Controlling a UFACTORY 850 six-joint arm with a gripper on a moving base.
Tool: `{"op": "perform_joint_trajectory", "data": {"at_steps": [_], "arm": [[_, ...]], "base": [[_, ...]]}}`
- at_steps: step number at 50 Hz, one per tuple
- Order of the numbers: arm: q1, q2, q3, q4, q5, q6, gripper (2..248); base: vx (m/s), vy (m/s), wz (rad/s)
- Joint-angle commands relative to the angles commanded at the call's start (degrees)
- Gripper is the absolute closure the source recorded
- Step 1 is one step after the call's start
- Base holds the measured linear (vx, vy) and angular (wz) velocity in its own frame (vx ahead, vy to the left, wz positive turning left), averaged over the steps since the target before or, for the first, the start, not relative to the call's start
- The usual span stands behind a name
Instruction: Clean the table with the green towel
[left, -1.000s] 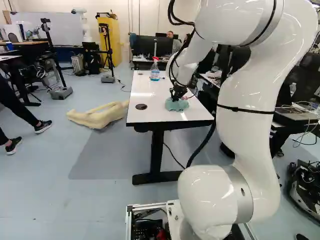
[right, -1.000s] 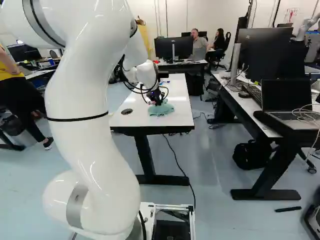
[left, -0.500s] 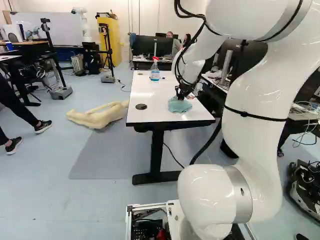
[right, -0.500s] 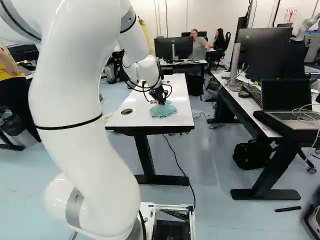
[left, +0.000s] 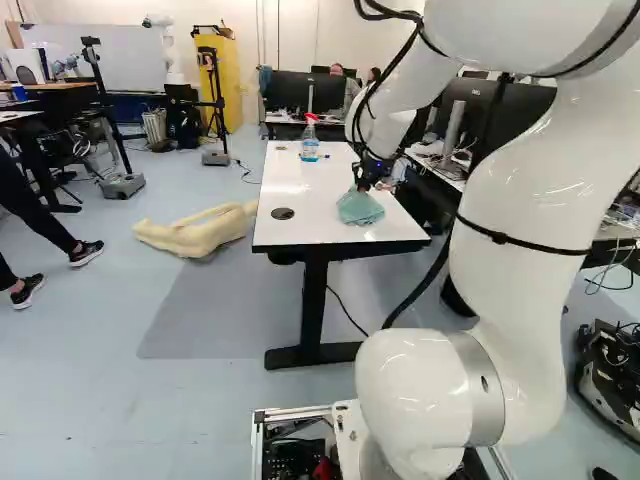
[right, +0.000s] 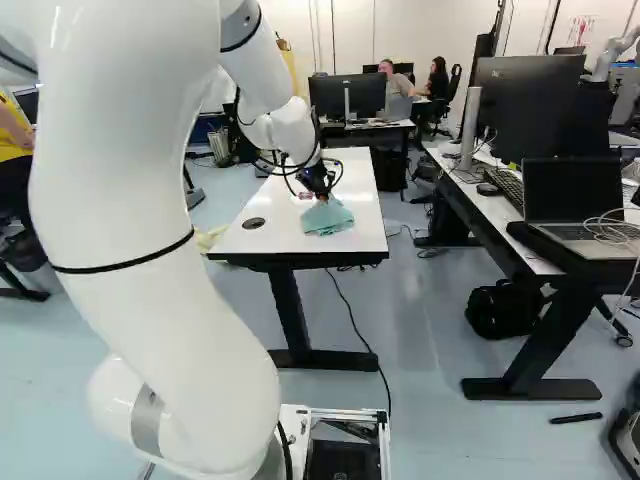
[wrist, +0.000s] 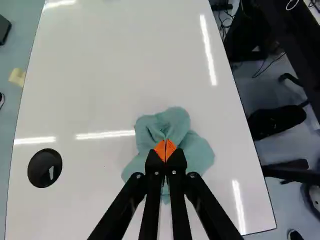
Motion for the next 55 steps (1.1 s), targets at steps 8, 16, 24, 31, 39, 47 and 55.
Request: {"op": "perform_joint_trajectory", "data": {"at_steps": [8, 16, 24, 31, 39, 47, 55], "arm": [[0.00, 0.15, 0.02, 0.00, 0.00, 0.00, 230], [0.00, 0.15, 0.02, 0.00, 0.00, 0.00, 230], [0.00, 0.15, 0.02, 0.00, 0.00, 0.00, 230], [0.00, 0.15, 0.02, 0.00, 0.00, 0.00, 230], [0.00, 0.15, 0.02, 0.00, 0.00, 0.00, 230], [0.36, 0.78, 0.14, 0.00, 0.00, 0.00, 230], [1.59, 2.05, 0.46, 0.00, 0.00, 0.00, 230]], "base": [[0.000, 0.000, 0.000], [0.000, 0.000, 0.000], [0.000, 0.000, 0.000], [0.000, 0.000, 0.000], [0.000, 0.000, 0.000], [0.000, 0.000, 0.000], [0.000, 0.000, 0.000]]}}
